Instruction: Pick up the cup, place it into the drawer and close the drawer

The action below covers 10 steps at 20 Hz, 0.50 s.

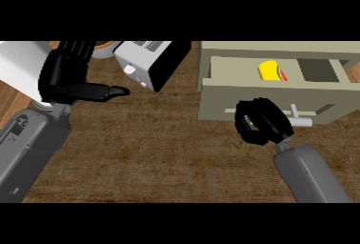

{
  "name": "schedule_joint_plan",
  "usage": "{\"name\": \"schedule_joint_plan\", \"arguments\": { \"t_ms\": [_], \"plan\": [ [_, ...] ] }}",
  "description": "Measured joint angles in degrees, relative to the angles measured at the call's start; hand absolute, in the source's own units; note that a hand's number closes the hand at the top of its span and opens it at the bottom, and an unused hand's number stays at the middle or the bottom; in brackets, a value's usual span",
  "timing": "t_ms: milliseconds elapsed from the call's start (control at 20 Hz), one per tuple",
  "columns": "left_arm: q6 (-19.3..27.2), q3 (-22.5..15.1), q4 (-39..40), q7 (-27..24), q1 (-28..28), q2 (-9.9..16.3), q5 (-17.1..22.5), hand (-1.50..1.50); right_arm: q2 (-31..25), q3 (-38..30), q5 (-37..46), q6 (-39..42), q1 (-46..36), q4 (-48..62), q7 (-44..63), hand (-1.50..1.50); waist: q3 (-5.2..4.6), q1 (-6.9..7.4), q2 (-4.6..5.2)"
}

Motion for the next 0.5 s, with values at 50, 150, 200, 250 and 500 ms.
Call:
{"name": "schedule_joint_plan", "arguments": {
  "t_ms": [50,150,200,250,500],
  "plan": [
    [-0.1,0.1,-0.7,-0.5,1.3,0.0,-0.3,-1.5,0.9,-0.4,0.6,-1.2,-2.1,3.6,-0.5,1.5,0.01,0.04,0.04],
    [-0.5,1.0,-3.5,0.2,3.4,1.1,-0.2,-1.5,2.0,-1.6,1.3,-3.4,-5.9,10.7,-2.0,1.5,0.01,0.16,0.06],
    [-1.2,1.3,-3.5,0.0,4.0,1.4,-0.2,-1.5,2.5,-2.2,1.6,-4.8,-7.9,14.3,-3.2,1.5,-0.05,0.32,0.06],
    [-1.5,1.6,-4.0,-0.2,5.0,1.5,-0.4,-1.5,2.9,-3.0,1.7,-5.7,-10.0,17.5,-4.3,1.5,-0.1,0.29,-0.01],
    [-3.8,3.3,-5.4,-0.6,7.9,2.7,-0.5,-1.5,2.8,-7.2,0.7,-7.3,-19.6,32.4,-9.5,1.5,-0.13,0.94,0.17]
  ]
}}
